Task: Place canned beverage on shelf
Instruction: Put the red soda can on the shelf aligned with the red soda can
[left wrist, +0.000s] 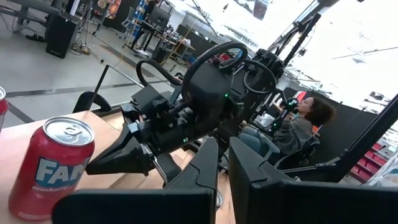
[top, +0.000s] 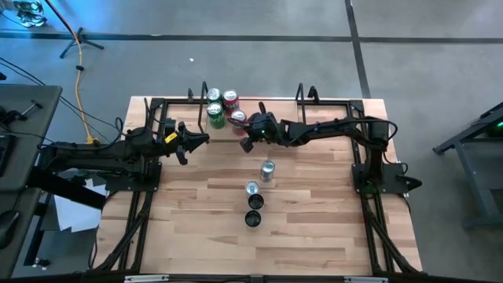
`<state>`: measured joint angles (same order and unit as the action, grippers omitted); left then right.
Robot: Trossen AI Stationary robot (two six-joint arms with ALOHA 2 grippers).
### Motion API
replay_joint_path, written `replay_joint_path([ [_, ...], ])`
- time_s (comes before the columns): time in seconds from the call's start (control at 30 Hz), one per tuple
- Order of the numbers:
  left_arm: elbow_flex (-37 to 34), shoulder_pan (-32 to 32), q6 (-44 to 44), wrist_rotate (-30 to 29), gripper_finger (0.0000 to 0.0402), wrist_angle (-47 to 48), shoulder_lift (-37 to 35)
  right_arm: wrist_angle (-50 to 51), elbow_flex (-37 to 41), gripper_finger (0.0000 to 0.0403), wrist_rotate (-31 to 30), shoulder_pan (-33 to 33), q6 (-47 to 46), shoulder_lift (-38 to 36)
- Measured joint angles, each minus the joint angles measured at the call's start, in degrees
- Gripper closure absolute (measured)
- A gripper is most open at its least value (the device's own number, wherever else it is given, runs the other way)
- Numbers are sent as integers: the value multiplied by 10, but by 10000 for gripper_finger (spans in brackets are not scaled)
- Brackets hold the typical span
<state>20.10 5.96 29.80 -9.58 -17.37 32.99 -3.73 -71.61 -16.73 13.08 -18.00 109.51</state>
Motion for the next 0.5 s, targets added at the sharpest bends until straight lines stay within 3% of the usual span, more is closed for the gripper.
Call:
replay_joint_path([
  [0.5, 0, 0, 0, 0, 400, 0, 0, -28, 0, 403, -13, 28, -42, 0],
])
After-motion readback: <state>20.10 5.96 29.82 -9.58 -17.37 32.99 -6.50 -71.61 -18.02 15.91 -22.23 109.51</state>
